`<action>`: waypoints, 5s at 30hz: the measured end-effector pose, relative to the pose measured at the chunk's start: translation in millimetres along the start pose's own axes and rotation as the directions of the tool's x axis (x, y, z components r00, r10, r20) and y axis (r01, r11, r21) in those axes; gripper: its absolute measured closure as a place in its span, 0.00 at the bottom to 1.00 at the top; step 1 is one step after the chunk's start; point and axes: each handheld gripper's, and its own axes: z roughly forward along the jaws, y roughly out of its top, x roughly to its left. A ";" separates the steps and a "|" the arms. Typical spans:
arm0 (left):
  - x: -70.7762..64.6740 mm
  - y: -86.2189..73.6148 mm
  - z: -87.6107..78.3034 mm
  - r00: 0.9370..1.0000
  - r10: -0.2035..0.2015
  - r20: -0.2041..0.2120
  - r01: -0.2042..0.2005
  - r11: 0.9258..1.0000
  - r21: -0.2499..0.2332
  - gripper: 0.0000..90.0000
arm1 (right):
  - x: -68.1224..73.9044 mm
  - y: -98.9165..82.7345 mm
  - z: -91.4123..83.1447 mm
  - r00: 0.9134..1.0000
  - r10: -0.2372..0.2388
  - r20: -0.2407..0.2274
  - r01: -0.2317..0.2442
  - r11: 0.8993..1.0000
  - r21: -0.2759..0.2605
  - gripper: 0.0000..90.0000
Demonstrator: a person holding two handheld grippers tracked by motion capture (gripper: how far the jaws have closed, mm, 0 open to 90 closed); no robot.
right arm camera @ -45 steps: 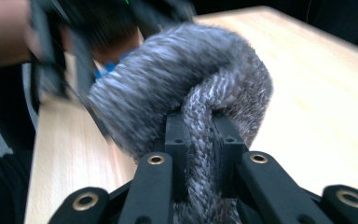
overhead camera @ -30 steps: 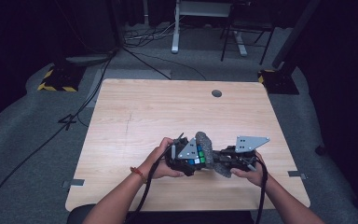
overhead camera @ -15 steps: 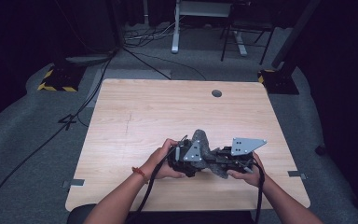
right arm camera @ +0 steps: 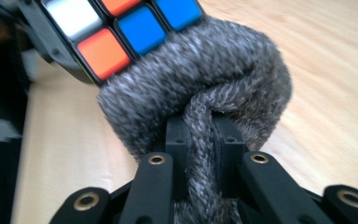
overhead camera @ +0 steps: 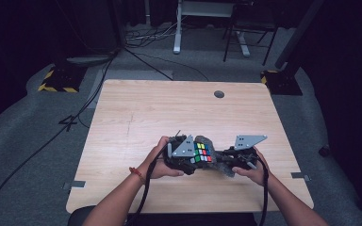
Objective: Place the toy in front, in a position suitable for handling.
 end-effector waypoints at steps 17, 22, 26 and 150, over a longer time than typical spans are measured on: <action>-2.6 -4.1 13.0 1.000 0.018 -0.006 -0.018 0.997 0.075 0.37 | 11.3 10.6 -15.4 0.998 -0.047 -0.036 0.043 0.993 -0.113 0.89; -0.8 -3.3 8.7 1.000 0.002 -0.004 -0.001 0.999 0.052 0.37 | 10.4 8.1 -9.3 0.998 -0.054 0.021 0.054 0.998 -0.031 0.89; -1.8 -2.7 8.8 1.000 0.019 -0.008 -0.018 0.998 0.062 0.37 | 9.3 5.2 -5.0 0.999 -0.041 0.005 0.041 0.999 -0.021 0.89; -4.8 -3.8 26.3 0.998 0.062 0.016 -0.064 0.985 0.158 0.37 | 33.7 27.5 -6.9 0.992 -0.123 0.004 0.123 0.988 -0.092 0.89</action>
